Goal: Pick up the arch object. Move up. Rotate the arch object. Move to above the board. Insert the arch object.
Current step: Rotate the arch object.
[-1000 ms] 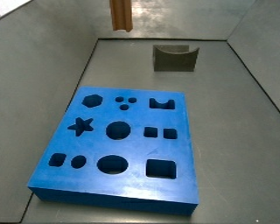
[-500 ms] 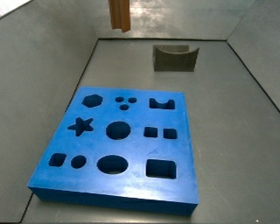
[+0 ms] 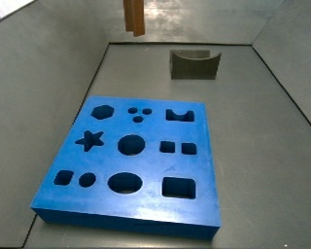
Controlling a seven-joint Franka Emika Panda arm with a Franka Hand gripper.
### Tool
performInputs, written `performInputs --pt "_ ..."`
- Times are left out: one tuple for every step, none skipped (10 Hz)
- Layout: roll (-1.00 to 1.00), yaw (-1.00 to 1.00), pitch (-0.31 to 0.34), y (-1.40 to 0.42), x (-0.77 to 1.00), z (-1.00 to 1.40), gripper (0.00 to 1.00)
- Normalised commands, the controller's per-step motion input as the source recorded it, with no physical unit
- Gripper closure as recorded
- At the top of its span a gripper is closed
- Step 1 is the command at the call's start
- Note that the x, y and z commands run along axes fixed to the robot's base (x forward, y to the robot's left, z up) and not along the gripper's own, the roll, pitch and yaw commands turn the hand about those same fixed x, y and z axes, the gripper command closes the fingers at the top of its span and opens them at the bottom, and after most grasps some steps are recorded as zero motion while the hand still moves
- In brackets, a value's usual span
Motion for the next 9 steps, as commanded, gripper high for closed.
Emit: performInputs --pt "0.00 -1.00 0.022 0.00 0.05 -0.01 1.00" --pt "0.00 -1.00 0.023 0.00 0.05 -0.01 1.00" --pt "0.00 -1.00 0.025 0.01 0.05 -0.01 1.00" --pt "0.00 -1.00 0.026 0.01 0.05 -0.01 1.00" --pt "0.00 -1.00 0.028 0.01 0.05 -0.01 1.00" --pt "0.00 -1.00 0.030 0.01 0.05 -0.01 1.00" --pt "0.00 -1.00 0.032 0.01 0.05 -0.01 1.00" --pt "0.00 -1.00 0.035 0.01 0.05 -0.01 1.00" --pt "0.00 -1.00 0.038 0.01 0.05 -0.01 1.00"
